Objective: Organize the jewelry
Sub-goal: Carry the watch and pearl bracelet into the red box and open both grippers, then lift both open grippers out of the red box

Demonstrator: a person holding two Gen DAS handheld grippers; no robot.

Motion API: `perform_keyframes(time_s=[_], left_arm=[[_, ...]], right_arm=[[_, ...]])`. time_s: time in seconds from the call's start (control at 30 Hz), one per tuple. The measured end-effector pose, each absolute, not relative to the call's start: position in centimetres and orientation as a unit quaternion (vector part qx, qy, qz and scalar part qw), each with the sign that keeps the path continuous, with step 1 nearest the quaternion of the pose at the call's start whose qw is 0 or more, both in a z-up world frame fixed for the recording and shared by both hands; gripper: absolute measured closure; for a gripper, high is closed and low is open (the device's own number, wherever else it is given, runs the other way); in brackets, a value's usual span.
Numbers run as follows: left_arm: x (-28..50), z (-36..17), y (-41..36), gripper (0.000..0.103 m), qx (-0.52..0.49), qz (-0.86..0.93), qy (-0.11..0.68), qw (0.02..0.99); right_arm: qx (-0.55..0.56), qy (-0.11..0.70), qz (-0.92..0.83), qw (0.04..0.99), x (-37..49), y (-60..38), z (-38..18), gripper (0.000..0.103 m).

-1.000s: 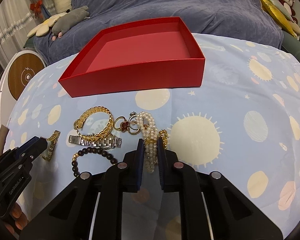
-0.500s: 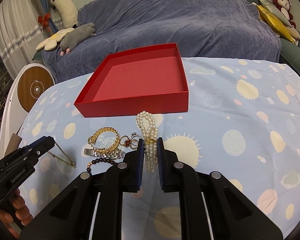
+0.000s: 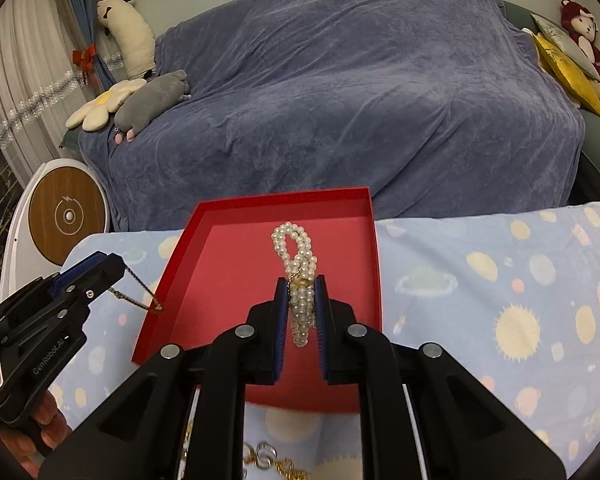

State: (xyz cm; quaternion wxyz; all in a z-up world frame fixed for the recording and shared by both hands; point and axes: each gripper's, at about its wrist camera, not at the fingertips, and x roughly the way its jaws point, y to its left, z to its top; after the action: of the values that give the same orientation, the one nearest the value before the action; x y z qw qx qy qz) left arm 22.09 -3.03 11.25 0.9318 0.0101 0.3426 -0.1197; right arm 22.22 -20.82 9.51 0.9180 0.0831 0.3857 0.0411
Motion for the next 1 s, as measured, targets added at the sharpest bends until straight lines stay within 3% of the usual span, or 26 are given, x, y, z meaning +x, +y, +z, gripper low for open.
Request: perform_keyframes(time_s=[0.27,0.57,0.73,1.0], left_arm=[[31.3,7.1,-4.9,0.082,-0.01,-0.115,0.403,0.908],[33.8,4.9,-4.4,0.076,-0.038,-0.094,0.422,0.901],[30.6,7.7,-2.1,0.073,-0.05,-0.09,0.396,0.913],[18.5,9.7,2.2,0.06,-0.012,-0.07,0.371,0.926]], right_arm=[[0.091,0.434,0.034,0.896,30.0,-21.6,4.9,0.091],[0.075,0.447,0.013,0.891,31.0,-22.1,3.5,0.083],[0.085,0.426,0.026,0.901,26.3,-22.8,5.7,0.072],[0.07,0.415,0.051,0.906,13.4,-22.4,8.5,0.07]])
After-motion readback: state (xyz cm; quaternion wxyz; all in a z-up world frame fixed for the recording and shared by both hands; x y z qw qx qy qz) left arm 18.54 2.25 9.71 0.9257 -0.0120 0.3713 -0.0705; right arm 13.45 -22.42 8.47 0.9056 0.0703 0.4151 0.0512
